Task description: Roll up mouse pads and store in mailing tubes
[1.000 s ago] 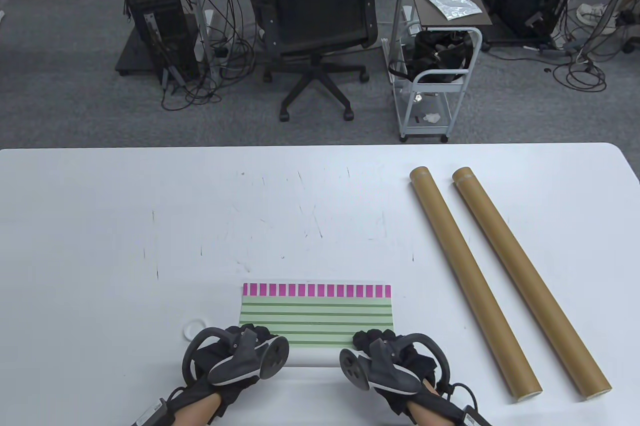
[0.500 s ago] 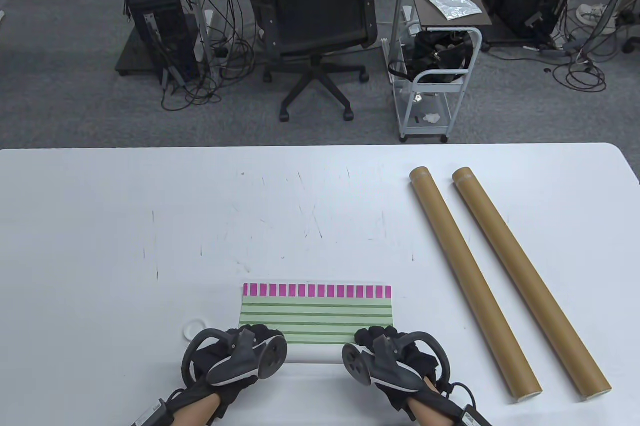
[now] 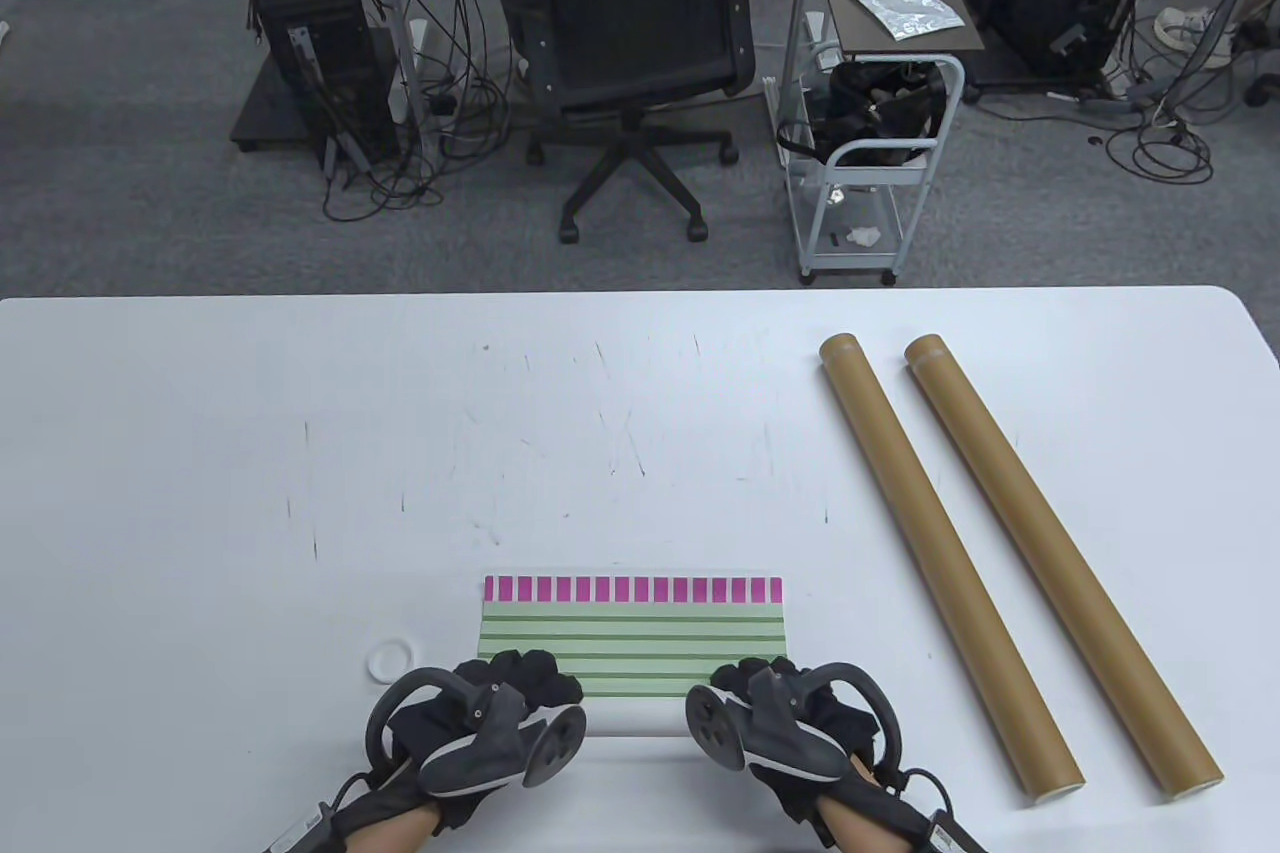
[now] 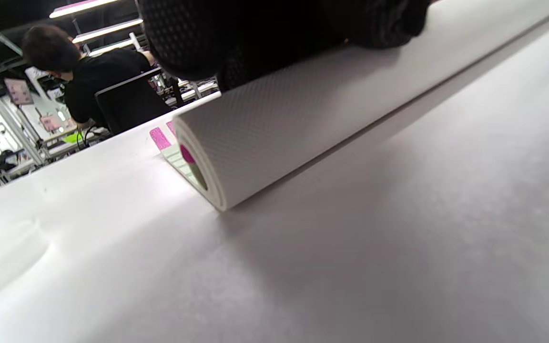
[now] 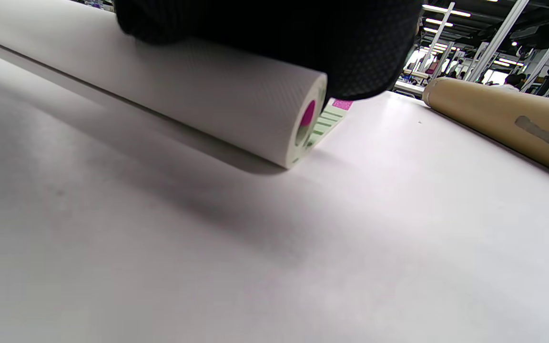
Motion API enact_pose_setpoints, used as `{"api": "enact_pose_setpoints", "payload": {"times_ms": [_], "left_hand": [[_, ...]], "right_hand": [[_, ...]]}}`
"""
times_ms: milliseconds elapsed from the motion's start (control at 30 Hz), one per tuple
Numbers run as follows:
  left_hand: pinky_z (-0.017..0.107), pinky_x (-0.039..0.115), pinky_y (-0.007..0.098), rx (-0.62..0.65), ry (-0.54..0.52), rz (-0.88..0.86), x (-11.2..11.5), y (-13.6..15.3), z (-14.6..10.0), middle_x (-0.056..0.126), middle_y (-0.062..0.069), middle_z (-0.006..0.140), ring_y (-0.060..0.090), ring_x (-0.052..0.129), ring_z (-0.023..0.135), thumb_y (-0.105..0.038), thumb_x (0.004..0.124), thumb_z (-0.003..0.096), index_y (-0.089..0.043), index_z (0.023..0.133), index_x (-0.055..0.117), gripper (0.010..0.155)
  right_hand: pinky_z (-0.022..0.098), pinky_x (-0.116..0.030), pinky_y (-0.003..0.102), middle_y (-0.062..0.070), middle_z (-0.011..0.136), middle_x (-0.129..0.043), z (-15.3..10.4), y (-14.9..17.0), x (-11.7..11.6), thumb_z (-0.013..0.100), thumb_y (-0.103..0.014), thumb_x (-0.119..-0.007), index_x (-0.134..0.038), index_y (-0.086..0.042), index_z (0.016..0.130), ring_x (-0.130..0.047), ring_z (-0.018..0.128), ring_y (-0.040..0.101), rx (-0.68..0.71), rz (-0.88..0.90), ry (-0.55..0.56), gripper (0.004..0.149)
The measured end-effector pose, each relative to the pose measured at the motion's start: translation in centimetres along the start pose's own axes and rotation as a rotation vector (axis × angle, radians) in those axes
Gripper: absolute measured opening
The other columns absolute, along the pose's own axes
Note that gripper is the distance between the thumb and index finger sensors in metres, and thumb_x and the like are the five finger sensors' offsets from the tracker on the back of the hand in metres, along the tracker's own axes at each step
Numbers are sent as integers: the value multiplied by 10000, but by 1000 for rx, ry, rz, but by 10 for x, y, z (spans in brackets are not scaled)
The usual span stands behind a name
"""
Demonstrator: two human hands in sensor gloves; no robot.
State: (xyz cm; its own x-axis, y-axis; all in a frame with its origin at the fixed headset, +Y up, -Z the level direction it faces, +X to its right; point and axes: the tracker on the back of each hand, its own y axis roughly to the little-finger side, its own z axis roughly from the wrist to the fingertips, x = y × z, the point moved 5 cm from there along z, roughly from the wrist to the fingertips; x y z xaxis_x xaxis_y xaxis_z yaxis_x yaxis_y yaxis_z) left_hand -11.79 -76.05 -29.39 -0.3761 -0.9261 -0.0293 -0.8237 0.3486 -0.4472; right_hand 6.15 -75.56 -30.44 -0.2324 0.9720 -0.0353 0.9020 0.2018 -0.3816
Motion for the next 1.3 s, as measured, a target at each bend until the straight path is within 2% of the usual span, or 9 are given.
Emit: {"api": "enact_pose_setpoints", "payload": {"times_ms": [200,267,367,567,667,833,1000,1100,1300], "left_hand": [[661,797,277,-38,24,-107,4,9,5,790,-163,903,86,881,794,-428,705,409,-434,909,642,505],[669,795,284,-46,32,-144,5,12,6,802,-161,895,86,883,795,-422,702,413,-432,902,660,492],[680,791,289,-55,39,-155,7,14,8,801,-163,898,80,881,802,-414,680,418,-434,905,660,488],[688,785,309,-59,86,-189,9,16,9,800,-137,929,111,879,842,-440,679,420,-408,937,654,518],[593,846,245,-38,69,-170,4,18,8,871,-170,862,73,951,762,-481,736,382,-430,884,719,505],[568,859,253,-26,70,-157,2,12,2,894,-151,849,103,967,749,-458,739,383,-410,878,744,497],[581,851,254,-35,78,-158,5,12,4,885,-149,862,108,958,764,-427,686,405,-414,887,737,485],[607,836,248,-29,87,-135,9,11,7,849,-159,887,86,936,798,-410,618,424,-428,898,699,482],[633,815,265,-33,102,-186,13,14,6,802,-151,936,108,908,836,-410,602,436,-428,919,665,487]], "right_hand": [[577,-764,418,8,882,-827,0,1,2,444,-296,-637,-709,-256,909,-874,755,258,-4,-8,19,473],[626,-715,447,-3,918,-803,-3,1,5,443,-326,-658,-709,-285,920,-814,824,276,-5,-47,21,482],[615,-729,444,0,907,-815,-4,0,4,404,-407,-711,-693,-264,952,-839,796,270,11,-66,7,566],[596,-751,427,-12,889,-826,0,5,2,402,-395,-703,-705,-279,936,-868,761,251,-10,-26,2,547],[590,-754,427,-15,874,-837,0,4,3,394,-396,-721,-726,-279,919,-874,745,252,-3,-12,-26,538],[576,-767,423,-7,851,-859,-3,0,2,389,-393,-723,-748,-269,904,-893,722,246,27,-5,-87,530],[603,-737,449,17,909,-819,-5,1,1,428,-378,-673,-685,-260,964,-853,778,276,10,-24,-126,549],[592,-750,437,18,898,-826,-10,-1,7,409,-388,-719,-705,-250,952,-871,755,261,24,-84,-41,560],[586,-755,431,13,881,-836,-6,-3,1,402,-363,-709,-715,-251,935,-877,742,256,22,-103,-55,544]]}}
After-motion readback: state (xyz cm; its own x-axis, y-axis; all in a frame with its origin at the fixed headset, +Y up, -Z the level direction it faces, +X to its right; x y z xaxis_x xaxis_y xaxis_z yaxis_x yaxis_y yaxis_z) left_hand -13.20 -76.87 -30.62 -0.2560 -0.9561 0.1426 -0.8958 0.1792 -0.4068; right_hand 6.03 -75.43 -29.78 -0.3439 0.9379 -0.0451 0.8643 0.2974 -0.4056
